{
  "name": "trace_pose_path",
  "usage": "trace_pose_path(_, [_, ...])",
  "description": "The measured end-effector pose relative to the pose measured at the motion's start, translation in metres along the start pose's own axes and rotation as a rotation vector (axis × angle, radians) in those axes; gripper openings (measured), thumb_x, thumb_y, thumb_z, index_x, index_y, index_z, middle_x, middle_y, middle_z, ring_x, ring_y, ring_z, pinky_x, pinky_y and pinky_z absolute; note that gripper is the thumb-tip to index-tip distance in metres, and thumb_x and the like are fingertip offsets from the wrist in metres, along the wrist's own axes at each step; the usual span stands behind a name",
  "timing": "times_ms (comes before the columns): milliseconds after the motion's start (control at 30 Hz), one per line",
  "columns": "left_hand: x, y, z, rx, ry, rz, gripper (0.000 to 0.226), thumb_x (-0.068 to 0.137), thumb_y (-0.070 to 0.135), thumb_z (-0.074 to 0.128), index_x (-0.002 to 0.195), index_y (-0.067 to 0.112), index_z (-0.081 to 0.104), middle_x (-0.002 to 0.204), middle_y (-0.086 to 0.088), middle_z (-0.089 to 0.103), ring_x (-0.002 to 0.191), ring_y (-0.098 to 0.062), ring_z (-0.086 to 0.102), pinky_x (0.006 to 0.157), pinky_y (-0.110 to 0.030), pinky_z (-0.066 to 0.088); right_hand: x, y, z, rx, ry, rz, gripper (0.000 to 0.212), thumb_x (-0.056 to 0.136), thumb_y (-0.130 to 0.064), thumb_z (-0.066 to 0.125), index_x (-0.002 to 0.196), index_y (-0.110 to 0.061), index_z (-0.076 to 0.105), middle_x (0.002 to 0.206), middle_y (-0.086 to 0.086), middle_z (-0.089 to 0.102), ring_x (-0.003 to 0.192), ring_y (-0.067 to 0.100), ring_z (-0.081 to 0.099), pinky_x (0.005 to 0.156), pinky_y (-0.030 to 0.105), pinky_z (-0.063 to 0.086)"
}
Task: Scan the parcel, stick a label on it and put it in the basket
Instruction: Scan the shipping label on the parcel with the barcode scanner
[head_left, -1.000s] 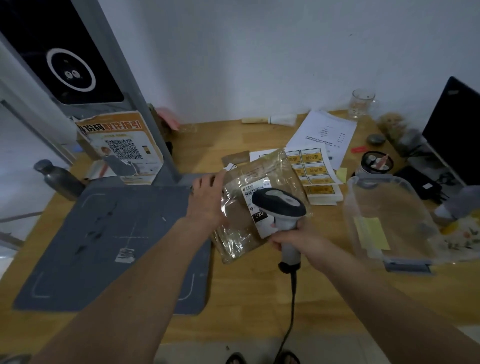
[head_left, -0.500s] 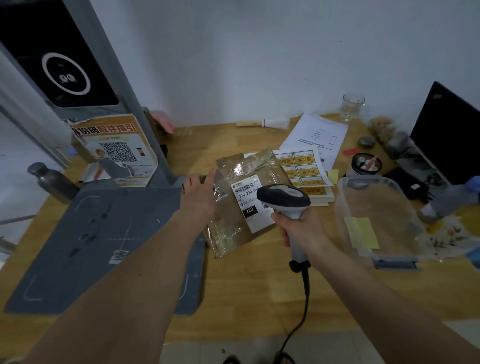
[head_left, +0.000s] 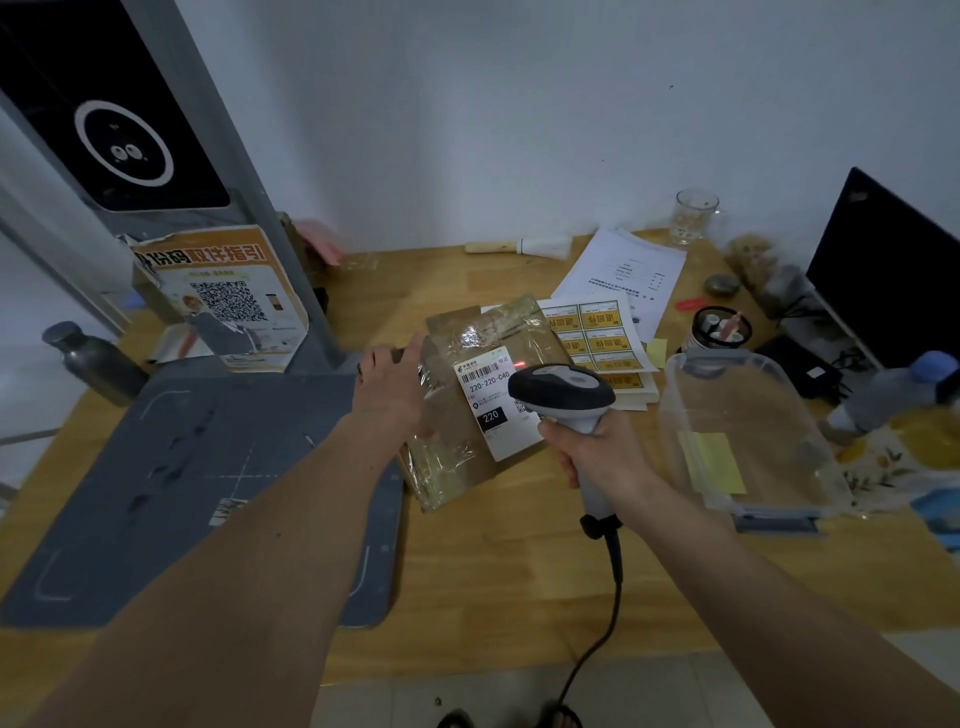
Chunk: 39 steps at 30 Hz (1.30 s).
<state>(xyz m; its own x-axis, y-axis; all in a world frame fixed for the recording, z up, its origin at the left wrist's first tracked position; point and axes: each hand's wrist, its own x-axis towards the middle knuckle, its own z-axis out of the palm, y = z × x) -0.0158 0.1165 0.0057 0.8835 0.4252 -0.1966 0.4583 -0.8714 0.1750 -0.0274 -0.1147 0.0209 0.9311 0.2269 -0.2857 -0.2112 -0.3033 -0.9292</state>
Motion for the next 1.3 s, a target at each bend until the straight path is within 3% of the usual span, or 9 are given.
trace_pose_path(200, [-0.001,0.001,-0.001,0.018,-0.001,-0.001,0.136,0.052,0.027,0.091,0.149,0.035,-0.003,0.146,-0.01,0.023,0.136,-0.03,0.017,0.105,-0.042,0.036,-0.006,-0.002,-0.002,-0.033,-0.029,-0.041,0.03,0.086,-0.014,0.067,0.059,-0.009,0.055,0.05,0.005,0.05,0.042,0.014,0.046,0.045,0.024,0.043])
trace_pose_path(533, [-0.005,0.002,-0.004,0.021,-0.017,-0.011,0.134,0.055,0.025,0.091,0.149,0.036,-0.005,0.148,-0.009,0.019,0.138,-0.03,0.013,0.1,-0.045,0.041,-0.015,-0.005,-0.01,-0.035,-0.065,-0.046,0.021,0.085,-0.015,0.068,0.071,-0.001,0.061,0.048,0.006,0.048,0.041,0.015,0.045,0.044,0.026,0.041])
trace_pose_path(733, [-0.008,0.004,-0.007,0.013,-0.032,-0.034,0.134,0.056,0.025,0.09,0.148,0.037,-0.005,0.15,-0.008,0.016,0.14,-0.029,0.011,0.095,-0.047,0.045,-0.026,-0.013,-0.016,-0.034,-0.006,-0.061,0.034,0.085,-0.014,0.069,0.054,-0.01,0.054,0.044,0.003,0.05,0.035,0.012,0.046,0.042,0.021,0.044])
trace_pose_path(933, [-0.014,0.008,-0.006,0.161,-0.027,-0.074,0.132,0.054,0.043,0.088,0.148,0.033,-0.005,0.145,-0.013,0.026,0.136,-0.033,0.022,0.11,-0.056,0.026,-0.026,-0.013,-0.022,0.041,0.052,0.0,0.034,0.084,-0.013,0.069,0.055,-0.006,0.054,0.044,0.004,0.05,0.035,0.012,0.045,0.043,0.023,0.043])
trace_pose_path(1033, [-0.022,0.02,-0.007,0.363,0.039,-0.014,0.123,0.061,0.048,0.081,0.149,0.03,-0.004,0.138,-0.019,0.034,0.131,-0.036,0.031,0.112,-0.054,0.022,-0.018,-0.005,-0.022,0.033,0.154,0.047,0.021,0.085,-0.014,0.066,0.067,-0.008,0.056,0.055,0.006,0.053,0.049,0.015,0.049,0.056,0.028,0.043])
trace_pose_path(1133, [-0.028,0.032,-0.005,0.294,0.011,0.042,0.115,0.06,0.045,0.083,0.147,0.036,0.008,0.13,-0.017,0.036,0.124,-0.032,0.035,0.095,-0.043,0.043,-0.008,0.003,-0.023,0.026,0.196,0.174,0.014,0.086,-0.014,0.058,0.098,-0.007,0.053,0.069,0.006,0.05,0.061,0.017,0.048,0.055,0.025,0.038])
trace_pose_path(1200, [-0.028,0.032,-0.004,0.125,-0.023,0.061,0.117,0.051,0.05,0.087,0.143,0.041,0.017,0.129,-0.012,0.038,0.124,-0.032,0.036,0.084,-0.042,0.048,-0.004,0.007,-0.026,0.022,0.19,0.241,0.015,0.087,-0.009,0.053,0.101,-0.01,0.045,0.07,0.005,0.043,0.062,0.015,0.043,0.051,0.025,0.032])
trace_pose_path(1300, [-0.021,0.028,-0.006,0.037,-0.064,0.161,0.114,0.056,0.051,0.084,0.146,0.045,0.014,0.128,-0.003,0.054,0.115,-0.027,0.054,0.076,-0.034,0.047,-0.002,0.017,-0.03,-0.03,0.185,0.332,0.01,0.09,-0.003,0.048,0.098,-0.006,0.043,0.07,0.007,0.04,0.06,0.017,0.04,0.049,0.025,0.029])
